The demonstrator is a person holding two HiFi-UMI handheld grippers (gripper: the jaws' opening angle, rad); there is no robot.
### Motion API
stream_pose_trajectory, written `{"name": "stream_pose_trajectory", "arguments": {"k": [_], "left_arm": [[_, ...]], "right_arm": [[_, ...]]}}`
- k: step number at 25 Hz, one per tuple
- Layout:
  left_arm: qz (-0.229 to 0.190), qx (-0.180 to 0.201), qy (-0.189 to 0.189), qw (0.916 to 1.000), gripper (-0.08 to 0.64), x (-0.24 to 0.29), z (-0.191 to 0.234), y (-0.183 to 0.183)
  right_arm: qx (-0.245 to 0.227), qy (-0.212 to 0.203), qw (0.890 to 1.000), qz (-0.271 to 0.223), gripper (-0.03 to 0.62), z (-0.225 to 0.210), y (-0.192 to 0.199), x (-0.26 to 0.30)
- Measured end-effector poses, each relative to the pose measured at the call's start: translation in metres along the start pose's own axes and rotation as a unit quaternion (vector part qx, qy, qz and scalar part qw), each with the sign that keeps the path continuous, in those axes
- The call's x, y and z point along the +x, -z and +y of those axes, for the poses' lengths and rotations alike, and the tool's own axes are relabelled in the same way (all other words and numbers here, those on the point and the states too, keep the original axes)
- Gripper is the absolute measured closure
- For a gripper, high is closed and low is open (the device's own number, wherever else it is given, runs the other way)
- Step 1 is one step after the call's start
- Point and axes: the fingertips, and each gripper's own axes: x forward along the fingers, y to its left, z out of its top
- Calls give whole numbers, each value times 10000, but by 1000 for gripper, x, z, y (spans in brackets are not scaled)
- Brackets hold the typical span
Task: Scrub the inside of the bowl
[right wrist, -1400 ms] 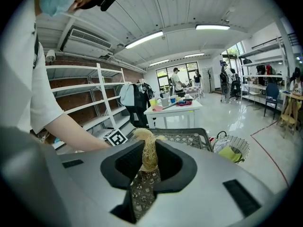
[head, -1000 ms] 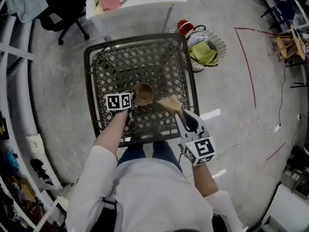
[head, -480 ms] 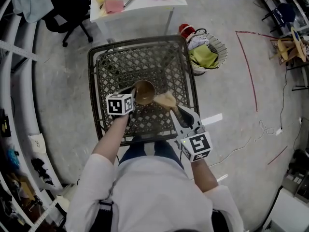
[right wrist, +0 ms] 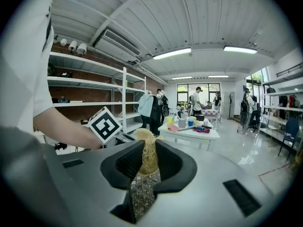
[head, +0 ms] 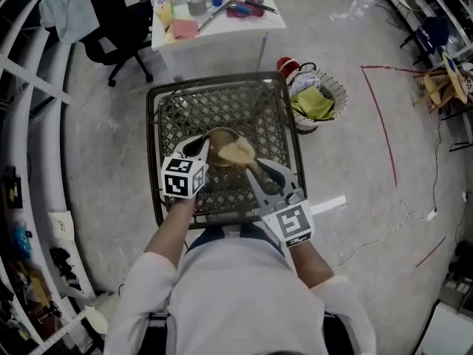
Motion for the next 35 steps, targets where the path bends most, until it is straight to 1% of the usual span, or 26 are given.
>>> {"name": "stream_pose_trajectory", "arguments": {"k": [4,7,10,13,15,17,19,20,21,23,25,27,29,31,35], "left_arm": [[-303,-75,-16,9995,520,-23,-8,-17],[-476,15,-77,9988,520,-38,-14,-27],[-604,258,-145,9977,520,-48,-21,-37],[-694,475,-208,9962,520,-56,-26,-43],[-756,492,-217,9957,520,-60,-27,-46],[-837,466,-232,9951,520,-63,-28,-50],[-944,473,-257,9941,520,-65,-29,-56],[-995,501,-268,9934,520,-65,-31,-59],[-1032,545,-277,9928,518,-65,-32,-63],[-1051,637,-271,9921,518,-62,-34,-68],[-1026,687,-244,9920,518,-59,-36,-69],[-976,735,-220,9923,518,-57,-38,-66],[-930,764,-189,9926,519,-56,-40,-62],[-906,740,-161,9930,520,-56,-40,-59],[-907,679,-164,9934,520,-57,-35,-59]], "right_arm": [[-574,-148,9982,-56,506,16,-13,1],[-954,-263,9951,-43,506,30,-18,4],[-1289,-174,9915,2,506,36,-19,9],[-1543,50,9880,83,506,32,-21,15],[-1861,250,9820,201,506,27,-21,20],[-2266,441,9721,423,506,23,-16,25],[-2662,529,9590,810,506,22,-5,30],[-2789,503,9535,1028,506,23,3,32],[-2838,432,9502,1211,506,25,11,34],[-2745,222,9511,1400,506,32,19,37],[-2570,5,9565,1381,506,40,19,41],[-2498,-87,9599,1266,506,46,12,44],[-2586,11,9590,1158,508,43,4,48],[-2693,200,9566,1096,508,34,-4,52],[-2773,517,9522,1173,508,11,-11,51]]}}
